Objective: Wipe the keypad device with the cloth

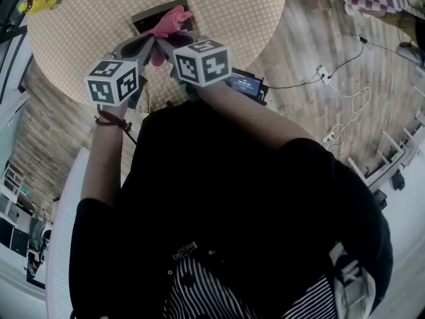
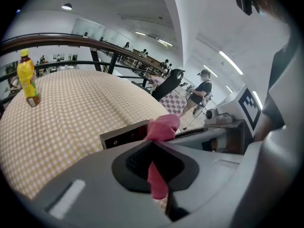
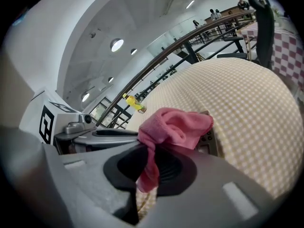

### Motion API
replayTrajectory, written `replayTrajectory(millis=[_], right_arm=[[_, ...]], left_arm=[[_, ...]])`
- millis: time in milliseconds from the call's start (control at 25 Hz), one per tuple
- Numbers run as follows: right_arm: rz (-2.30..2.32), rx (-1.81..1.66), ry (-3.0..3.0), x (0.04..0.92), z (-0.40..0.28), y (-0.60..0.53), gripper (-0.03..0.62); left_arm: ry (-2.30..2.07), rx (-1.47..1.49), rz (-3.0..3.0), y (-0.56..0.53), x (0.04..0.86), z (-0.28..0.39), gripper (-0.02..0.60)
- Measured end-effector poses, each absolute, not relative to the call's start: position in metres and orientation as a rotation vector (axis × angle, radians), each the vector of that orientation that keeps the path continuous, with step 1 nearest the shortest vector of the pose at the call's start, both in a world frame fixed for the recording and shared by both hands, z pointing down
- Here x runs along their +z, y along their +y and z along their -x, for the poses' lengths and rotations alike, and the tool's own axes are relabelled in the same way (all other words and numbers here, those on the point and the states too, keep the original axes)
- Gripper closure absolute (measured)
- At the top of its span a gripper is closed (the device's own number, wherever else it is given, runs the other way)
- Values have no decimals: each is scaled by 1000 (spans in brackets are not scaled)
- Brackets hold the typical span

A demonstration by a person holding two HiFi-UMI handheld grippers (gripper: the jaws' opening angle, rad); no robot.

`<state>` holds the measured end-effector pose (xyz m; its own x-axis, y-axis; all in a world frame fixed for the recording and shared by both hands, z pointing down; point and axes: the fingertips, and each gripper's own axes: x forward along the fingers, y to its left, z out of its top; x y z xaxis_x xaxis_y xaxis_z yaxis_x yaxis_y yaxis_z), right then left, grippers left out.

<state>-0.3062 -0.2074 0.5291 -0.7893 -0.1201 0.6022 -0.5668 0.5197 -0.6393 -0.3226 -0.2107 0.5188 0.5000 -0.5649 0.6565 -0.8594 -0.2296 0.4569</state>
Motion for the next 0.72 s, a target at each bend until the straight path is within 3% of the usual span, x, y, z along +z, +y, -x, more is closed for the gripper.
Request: replayTrajectory(millis=[240,720], right_arm=[[-532,1400,-2114,564,294,-188,548],[-483,1200,-2159,576,300,-181,548]], left_arm=[[-1164,524,-1978,-215,517,315,577],[-1166,936,-2108,-267,533,316,577]])
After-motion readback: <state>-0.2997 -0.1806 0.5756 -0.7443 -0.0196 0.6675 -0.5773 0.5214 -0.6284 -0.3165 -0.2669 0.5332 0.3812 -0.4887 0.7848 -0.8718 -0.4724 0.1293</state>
